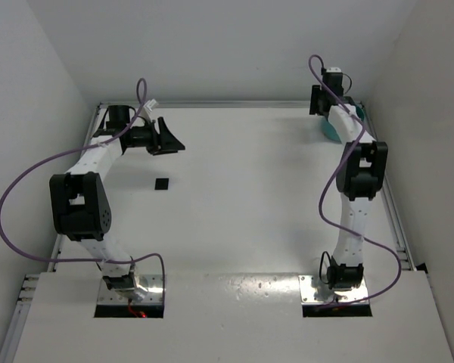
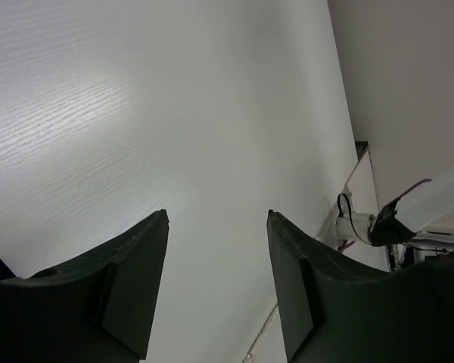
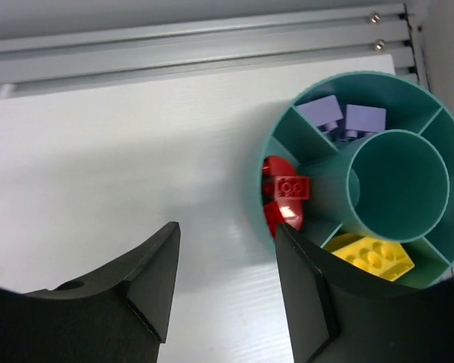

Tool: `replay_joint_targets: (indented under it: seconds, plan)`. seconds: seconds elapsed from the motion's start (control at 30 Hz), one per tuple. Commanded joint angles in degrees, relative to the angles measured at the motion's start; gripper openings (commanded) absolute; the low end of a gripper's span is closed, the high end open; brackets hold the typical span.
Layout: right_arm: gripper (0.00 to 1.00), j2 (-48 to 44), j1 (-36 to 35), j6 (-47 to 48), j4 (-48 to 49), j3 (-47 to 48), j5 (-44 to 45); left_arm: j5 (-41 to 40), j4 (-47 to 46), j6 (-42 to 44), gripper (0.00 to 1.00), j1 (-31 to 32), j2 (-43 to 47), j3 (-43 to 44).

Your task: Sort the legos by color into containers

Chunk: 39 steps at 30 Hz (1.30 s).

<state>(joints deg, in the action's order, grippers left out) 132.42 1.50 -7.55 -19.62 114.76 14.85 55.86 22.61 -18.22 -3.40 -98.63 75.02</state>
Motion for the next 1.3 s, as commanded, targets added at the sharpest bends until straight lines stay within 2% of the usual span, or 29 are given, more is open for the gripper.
replay_joint_targets:
  seconds: [0.0, 0.13, 0.3, 0.43, 0.57, 0.67, 0.73, 0.77, 0.8, 0.83, 0.93, 1.07, 1.2, 1.23, 1.27]
  plan:
    - [0.54, -9.45, -1.32, -1.76, 1.77, -2.51, -6.23, 2.67, -0.81, 2.92, 0.60, 0.41, 1.77, -0.05]
    - [0.54, -19.29, -1.85, 0.16, 11.24, -15.15, -5.72, 2.15, -0.29, 4.33, 0.60, 0.94, 3.53, -1.19]
    - [0.54, -26.05, -1.85, 2.71, 10.04, -23.87, -1.06, 0.14, 0.94, 7.05, 0.60, 2.25, 4.58, -1.90]
    - [0.54, -32.30, -0.71, 5.70, 11.88, -33.71, -1.05, -3.29, 4.01, 12.14, 0.60, 4.45, 5.90, -1.90]
    - [0.58, -38.71, -0.71, 8.43, 15.40, -41.62, -5.60, -6.28, 5.60, 16.80, 0.60, 6.64, 6.95, -1.90]
    - [0.61, -40.04, -0.71, 8.43, 13.65, -42.43, -12.70, -7.08, 10.32, 23.56, 0.60, 7.18, 6.96, -0.41]
    - [0.62, -40.05, -1.32, 9.74, 10.40, -41.38, -17.55, -9.96, 15.24, 33.29, 0.60, 7.18, 6.96, 1.26]
    - [0.62, -40.05, -1.32, 10.27, 8.82, -40.68, -23.14, -14.07, 22.58, 38.29, 0.60, 7.18, 5.83, 2.31]
    - [0.65, -39.53, -1.84, 10.28, 6.89, -40.15, -25.81, -16.28, 27.18, 50.35, 0.60, 7.18, 4.08, 4.93]
    - [0.65, -39.00, -1.85, 10.28, 5.74, -39.18, -31.15, -21.35, 30.88, 55.43, 0.60, 6.57, 4.06, 5.57]
    - [0.66, -38.47, -1.85, 10.28, 4.06, -38.56, -36.36, -27.80, 32.33, 65.90, 0.60, 2.71, 4.06, 2.94]
    - [0.66, -37.32, -1.85, 10.28, 2.92, -38.56, -38.76, -35.45, 32.32, 73.32, 0.62, 2.08, 1.00, 3.37]
    - [0.66, -36.09, -1.85, 10.28, 1.17, -36.28, -40.87, -35.21, 37.48, 79.81, 0.65, 0.67, -4.71, 8.81]
    - [0.66, -36.09, -1.85, 10.28, 1.16, -36.27, -41.48, -34.42, 38.72, 81.74, 0.78, -0.20, -5.69, 11.26]
    - [0.66, -36.09, -2.37, 10.28, 0.46, -36.27, -41.48, -34.41, 39.43, 85.50, 0.96, -0.81, -6.39, 11.98]
